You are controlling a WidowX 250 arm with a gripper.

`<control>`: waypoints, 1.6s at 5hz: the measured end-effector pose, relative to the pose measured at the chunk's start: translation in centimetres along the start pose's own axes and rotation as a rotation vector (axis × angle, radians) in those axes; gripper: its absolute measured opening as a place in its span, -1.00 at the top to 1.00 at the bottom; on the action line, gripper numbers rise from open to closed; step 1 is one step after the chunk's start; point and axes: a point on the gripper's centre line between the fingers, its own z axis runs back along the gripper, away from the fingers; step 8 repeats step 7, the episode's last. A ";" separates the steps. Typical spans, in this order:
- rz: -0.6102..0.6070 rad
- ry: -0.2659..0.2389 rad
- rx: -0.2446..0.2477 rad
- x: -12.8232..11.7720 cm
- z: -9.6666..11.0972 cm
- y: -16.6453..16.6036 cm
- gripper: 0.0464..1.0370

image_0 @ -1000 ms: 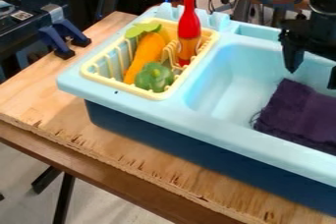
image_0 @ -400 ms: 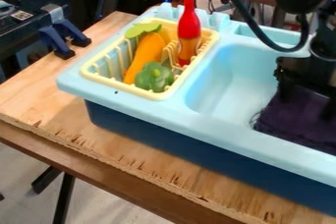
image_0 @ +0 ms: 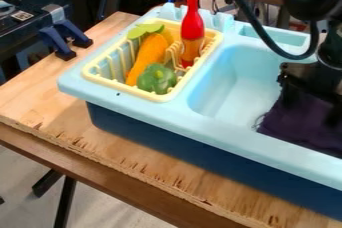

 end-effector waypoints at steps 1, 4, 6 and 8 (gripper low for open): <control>0.026 0.107 -0.034 -2.7 1.0 -0.2 -0.94; 0.022 0.135 -0.049 -6.1 2.3 -1.0 -0.94; 0.029 -0.051 -0.119 -2.5 8.7 0.3 -0.93; 0.069 -0.074 -0.182 -0.8 11.5 1.9 -0.93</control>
